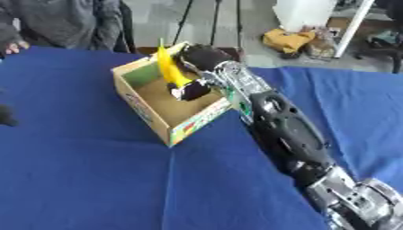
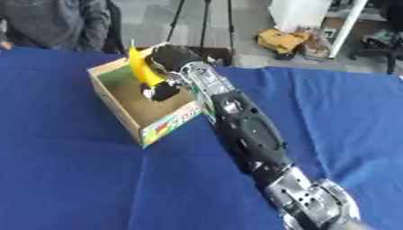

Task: Pick up objects on the table and place them in the box.

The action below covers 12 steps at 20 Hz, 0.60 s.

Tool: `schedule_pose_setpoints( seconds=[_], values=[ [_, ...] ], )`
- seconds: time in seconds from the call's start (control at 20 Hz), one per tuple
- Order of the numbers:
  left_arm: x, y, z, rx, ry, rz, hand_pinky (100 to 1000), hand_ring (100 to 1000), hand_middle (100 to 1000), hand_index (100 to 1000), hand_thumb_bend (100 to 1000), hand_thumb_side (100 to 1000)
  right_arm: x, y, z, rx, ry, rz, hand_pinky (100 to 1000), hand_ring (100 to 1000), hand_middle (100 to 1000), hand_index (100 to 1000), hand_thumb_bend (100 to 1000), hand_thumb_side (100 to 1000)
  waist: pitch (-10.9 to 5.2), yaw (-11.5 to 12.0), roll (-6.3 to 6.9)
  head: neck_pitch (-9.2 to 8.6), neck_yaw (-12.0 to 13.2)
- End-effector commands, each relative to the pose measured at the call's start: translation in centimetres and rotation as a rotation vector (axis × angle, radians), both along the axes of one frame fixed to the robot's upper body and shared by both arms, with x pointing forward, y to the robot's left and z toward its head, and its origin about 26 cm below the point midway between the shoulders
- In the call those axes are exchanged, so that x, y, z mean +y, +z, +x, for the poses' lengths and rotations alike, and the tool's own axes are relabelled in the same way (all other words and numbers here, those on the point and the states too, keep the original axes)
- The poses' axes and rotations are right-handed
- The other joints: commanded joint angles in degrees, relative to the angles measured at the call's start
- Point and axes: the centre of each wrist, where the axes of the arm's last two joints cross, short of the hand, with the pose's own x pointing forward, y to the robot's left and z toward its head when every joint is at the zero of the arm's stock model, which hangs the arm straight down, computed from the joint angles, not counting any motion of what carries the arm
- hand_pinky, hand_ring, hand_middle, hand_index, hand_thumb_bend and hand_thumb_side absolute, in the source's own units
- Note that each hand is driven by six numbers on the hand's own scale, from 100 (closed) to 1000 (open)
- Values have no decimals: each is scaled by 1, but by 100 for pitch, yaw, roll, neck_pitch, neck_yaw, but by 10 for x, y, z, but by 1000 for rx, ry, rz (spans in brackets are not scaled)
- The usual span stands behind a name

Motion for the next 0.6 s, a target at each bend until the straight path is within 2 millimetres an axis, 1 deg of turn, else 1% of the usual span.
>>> schedule_pose_setpoints(
  seconds=[0.05,0.2,0.3,0.35,0.4,0.45,0.55,0.6],
  values=[
    [-3,11,-2,-36,-20,4,538,569,632,705,591,1000,-3,3,3,-10,-26,-7,589,587,538,671,100,542,-66,0,36,-78,-59],
    [-3,11,-1,-37,-21,4,538,569,632,705,591,1000,-6,-4,5,13,-45,-11,592,595,550,685,100,558,-42,-17,28,-94,-58],
    [-4,11,-1,-37,-22,5,537,569,632,705,591,1000,-6,-8,6,29,-54,-18,604,623,587,735,100,586,-35,-27,28,-110,-58],
    [-4,11,-1,-37,-23,6,537,569,632,705,591,1000,-6,-9,6,33,-56,-21,605,627,591,741,100,590,-33,-32,28,-115,-60],
    [-4,11,-1,-36,-23,6,537,569,631,705,591,1000,-6,-9,6,34,-58,-24,618,667,634,792,100,624,-33,-38,29,-119,-63],
    [-4,11,-1,-36,-23,6,537,569,631,705,592,1000,-6,-10,6,34,-59,-26,625,685,660,812,100,641,-33,-45,29,-122,-64],
    [-3,10,-1,-33,-22,6,537,569,631,705,592,1000,-7,-9,5,29,-64,-25,637,720,713,843,191,678,-36,-61,28,-126,-61],
    [-3,10,-1,-33,-21,6,537,569,631,705,592,1000,-7,-9,5,23,-65,-21,659,753,763,866,320,717,-40,-71,26,-128,-59]
  ],
)
